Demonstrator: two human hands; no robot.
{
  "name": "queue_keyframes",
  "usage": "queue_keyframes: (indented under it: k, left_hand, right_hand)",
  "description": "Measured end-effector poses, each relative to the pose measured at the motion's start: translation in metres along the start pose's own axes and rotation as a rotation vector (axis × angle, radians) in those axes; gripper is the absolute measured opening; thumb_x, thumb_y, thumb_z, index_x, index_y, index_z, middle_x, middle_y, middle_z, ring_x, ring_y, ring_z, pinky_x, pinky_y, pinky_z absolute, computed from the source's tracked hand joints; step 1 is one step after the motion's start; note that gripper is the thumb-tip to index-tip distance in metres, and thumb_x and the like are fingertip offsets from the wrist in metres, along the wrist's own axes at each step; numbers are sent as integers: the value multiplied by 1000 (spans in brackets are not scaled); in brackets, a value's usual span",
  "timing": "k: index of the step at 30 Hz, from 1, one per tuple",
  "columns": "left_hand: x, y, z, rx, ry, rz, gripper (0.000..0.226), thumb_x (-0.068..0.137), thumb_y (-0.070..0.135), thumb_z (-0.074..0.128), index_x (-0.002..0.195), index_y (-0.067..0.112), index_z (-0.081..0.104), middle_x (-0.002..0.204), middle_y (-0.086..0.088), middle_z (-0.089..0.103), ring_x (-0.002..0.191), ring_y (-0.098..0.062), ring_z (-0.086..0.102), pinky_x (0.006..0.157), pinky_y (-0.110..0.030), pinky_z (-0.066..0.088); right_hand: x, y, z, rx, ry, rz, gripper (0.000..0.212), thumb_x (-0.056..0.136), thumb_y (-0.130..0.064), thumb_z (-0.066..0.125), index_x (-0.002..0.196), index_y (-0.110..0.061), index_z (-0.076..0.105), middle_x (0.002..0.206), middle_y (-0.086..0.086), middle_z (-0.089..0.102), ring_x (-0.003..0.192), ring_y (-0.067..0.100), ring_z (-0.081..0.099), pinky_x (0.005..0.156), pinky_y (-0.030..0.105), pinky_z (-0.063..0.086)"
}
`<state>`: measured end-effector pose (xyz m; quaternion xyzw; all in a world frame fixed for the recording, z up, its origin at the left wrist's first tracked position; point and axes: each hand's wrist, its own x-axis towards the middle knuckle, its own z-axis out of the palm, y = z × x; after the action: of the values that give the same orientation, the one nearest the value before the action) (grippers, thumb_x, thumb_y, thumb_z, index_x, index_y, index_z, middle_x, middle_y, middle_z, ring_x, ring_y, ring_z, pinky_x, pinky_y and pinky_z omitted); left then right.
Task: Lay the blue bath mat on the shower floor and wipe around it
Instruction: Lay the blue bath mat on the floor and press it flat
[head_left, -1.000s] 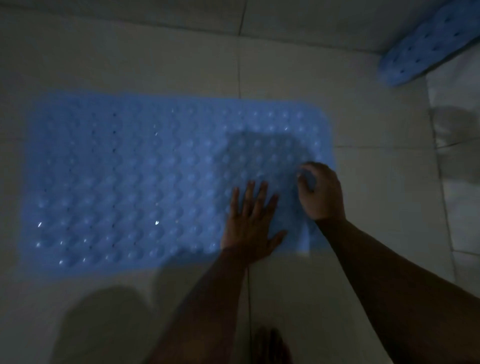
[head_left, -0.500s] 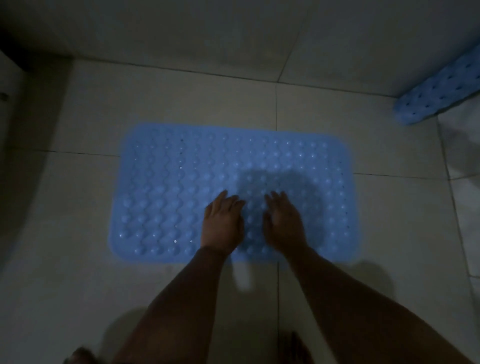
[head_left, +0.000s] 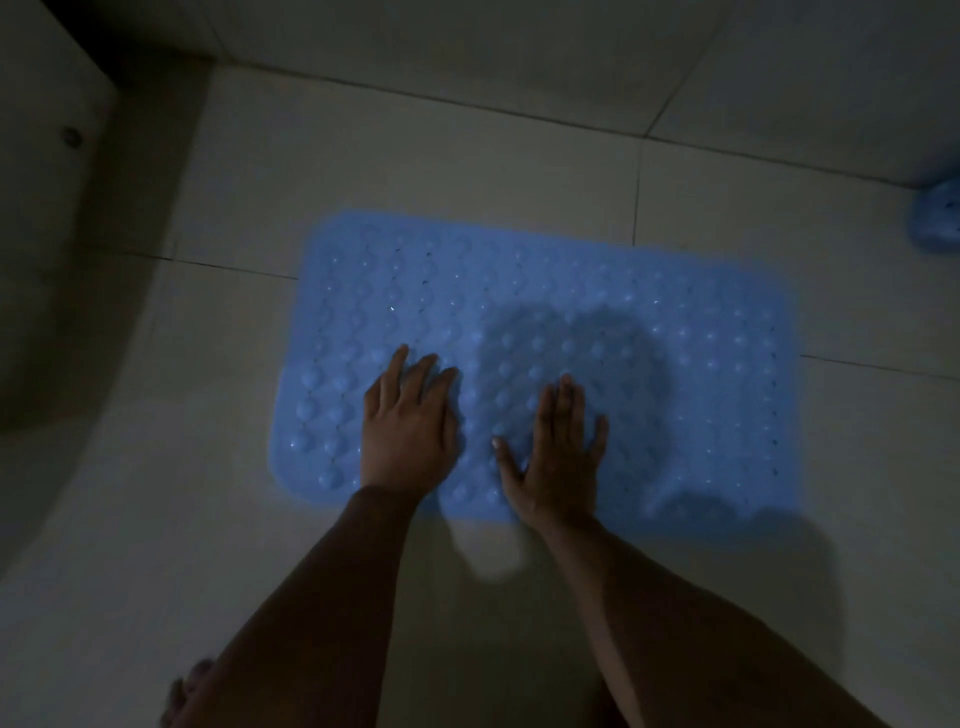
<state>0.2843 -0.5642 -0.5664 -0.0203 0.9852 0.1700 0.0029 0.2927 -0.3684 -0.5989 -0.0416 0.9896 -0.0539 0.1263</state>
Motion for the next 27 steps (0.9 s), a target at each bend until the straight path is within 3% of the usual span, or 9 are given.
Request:
queue_keyframes:
  k: [3,6,8,9,11,13,17,22,27]
  left_hand:
    - [-6,-2,-17,23,-49,-8,47,98,35,39,136,17,60,147,-9,54,149,-35,31,111,-51,34]
    - [-11,3,-30,43,-105,36,49,98,36,38,137,16,59,147,-11,54,148,-38,33,110,-53,37]
    - [-13,7,-35,55,-142,52,51,95,37,38,137,16,59,146,-11,54,148,-38,34,110,-53,39]
    - [-14,10,-32,51,-164,49,53,94,37,39,138,16,58,147,-11,54,148,-38,34,110,-54,40]
    - [-13,16,-28,54,-197,32,57,93,40,38,141,17,57,150,-11,52,148,-38,34,109,-55,41]
    - [-9,19,-11,57,-222,15,60,98,48,35,150,19,47,160,-11,40,152,-37,26,113,-57,36]
    - [-16,13,25,157,-258,59,83,97,73,25,162,23,14,170,-12,1,156,-36,-4,123,-60,11]
    - [-12,12,32,145,-198,65,83,96,72,31,162,23,16,170,-10,0,157,-34,-4,122,-61,12]
    - [-17,9,34,134,-256,61,92,92,80,28,162,24,8,170,-9,-7,156,-32,-10,124,-60,2]
  right_hand:
    - [1,3,-15,43,-160,1,95,92,-74,29,160,-17,-4,168,7,-11,155,24,-11,122,60,1]
    - [13,1,-43,61,-403,29,91,95,-64,38,158,-21,-11,165,4,-23,153,22,-19,121,62,4]
    - [31,-6,-75,36,-558,54,82,97,-50,44,159,-18,2,167,8,-14,155,26,-6,119,64,11]
    - [41,-10,-91,25,-603,77,72,98,-45,44,158,-18,15,168,11,1,154,29,10,119,62,16]
    - [57,-14,-119,42,-445,91,52,95,-36,47,145,-21,44,153,12,43,139,32,44,115,54,31]
    - [64,-14,-127,92,-201,64,41,92,-29,51,132,-21,57,133,9,62,124,33,56,105,47,45]
    - [58,-6,-94,201,16,-83,40,87,-21,54,126,-17,63,133,10,61,126,34,54,100,49,48]
    - [58,5,-53,266,178,-194,38,86,-18,62,123,-20,65,153,12,42,140,33,42,105,48,43]
    - [47,4,-30,361,261,-166,31,86,-17,62,116,-21,68,148,9,47,137,32,45,104,50,44]
